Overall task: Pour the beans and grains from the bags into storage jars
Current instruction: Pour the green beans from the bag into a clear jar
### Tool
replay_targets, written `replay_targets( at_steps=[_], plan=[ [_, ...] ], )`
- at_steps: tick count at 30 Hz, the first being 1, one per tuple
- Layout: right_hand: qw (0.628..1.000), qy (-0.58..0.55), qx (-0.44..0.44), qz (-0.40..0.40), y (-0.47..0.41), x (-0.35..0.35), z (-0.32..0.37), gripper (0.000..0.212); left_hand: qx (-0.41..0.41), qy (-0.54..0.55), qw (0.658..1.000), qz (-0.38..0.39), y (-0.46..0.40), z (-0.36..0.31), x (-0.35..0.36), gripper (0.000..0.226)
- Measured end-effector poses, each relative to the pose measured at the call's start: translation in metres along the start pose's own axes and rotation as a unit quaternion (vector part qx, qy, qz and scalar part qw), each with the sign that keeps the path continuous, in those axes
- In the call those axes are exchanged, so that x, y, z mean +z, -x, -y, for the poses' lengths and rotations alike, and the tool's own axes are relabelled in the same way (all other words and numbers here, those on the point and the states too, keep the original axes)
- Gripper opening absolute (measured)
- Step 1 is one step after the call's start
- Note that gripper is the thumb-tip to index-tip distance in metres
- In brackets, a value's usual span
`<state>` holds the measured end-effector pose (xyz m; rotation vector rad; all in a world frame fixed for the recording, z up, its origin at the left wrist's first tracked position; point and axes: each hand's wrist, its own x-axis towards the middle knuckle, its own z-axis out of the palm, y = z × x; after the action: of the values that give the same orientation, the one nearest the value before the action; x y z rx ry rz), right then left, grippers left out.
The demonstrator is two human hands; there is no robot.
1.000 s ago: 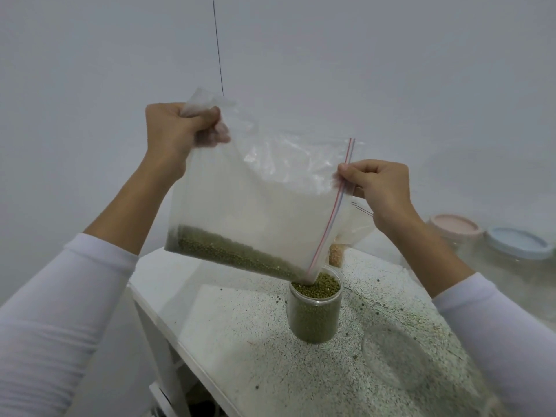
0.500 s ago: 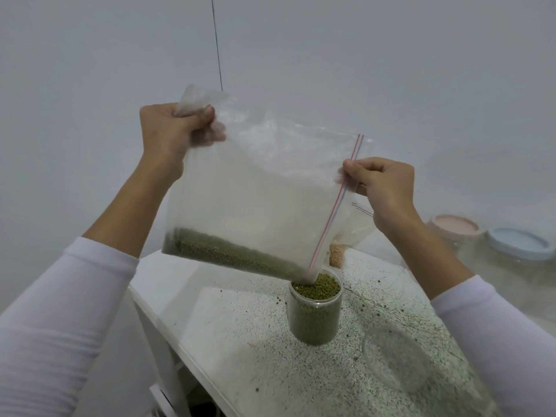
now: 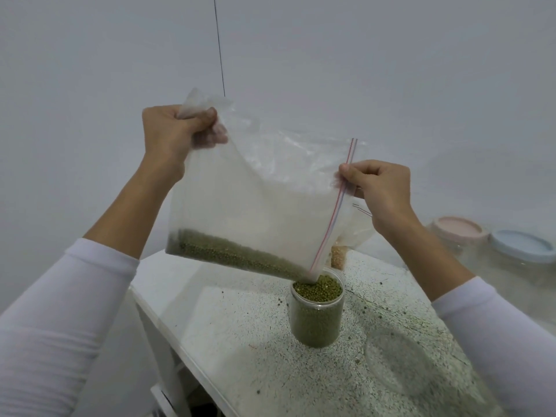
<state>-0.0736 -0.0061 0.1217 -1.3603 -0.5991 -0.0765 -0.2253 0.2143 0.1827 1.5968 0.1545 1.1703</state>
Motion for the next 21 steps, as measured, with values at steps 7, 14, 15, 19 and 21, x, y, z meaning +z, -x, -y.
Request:
replay_targets(
  at_steps=[7,14,15,19,21],
  plan=[
    [1.0,-0.005,0.002,0.016,-0.001,0.002,0.004,0.007,0.001,0.003,1.0,-0.002,-0.003,0.004,-0.006,0.025],
    [0.999,-0.011,0.007,0.05,-0.004,0.013,0.011,0.009,-0.028,0.028,0.999,-0.029,-0.007,0.016,-0.023,0.024],
    [0.998,-0.009,0.006,0.054,-0.004,0.016,0.012,0.01,-0.037,0.04,0.998,-0.036,-0.007,0.019,-0.026,0.023],
    [0.997,-0.001,-0.001,0.073,-0.007,0.031,0.018,0.012,-0.068,0.071,0.994,-0.054,-0.01,0.037,-0.042,0.034],
    [0.996,0.017,-0.004,0.091,-0.008,0.041,0.021,0.013,-0.089,0.08,0.991,-0.057,-0.012,0.049,-0.051,0.037]
  ],
)
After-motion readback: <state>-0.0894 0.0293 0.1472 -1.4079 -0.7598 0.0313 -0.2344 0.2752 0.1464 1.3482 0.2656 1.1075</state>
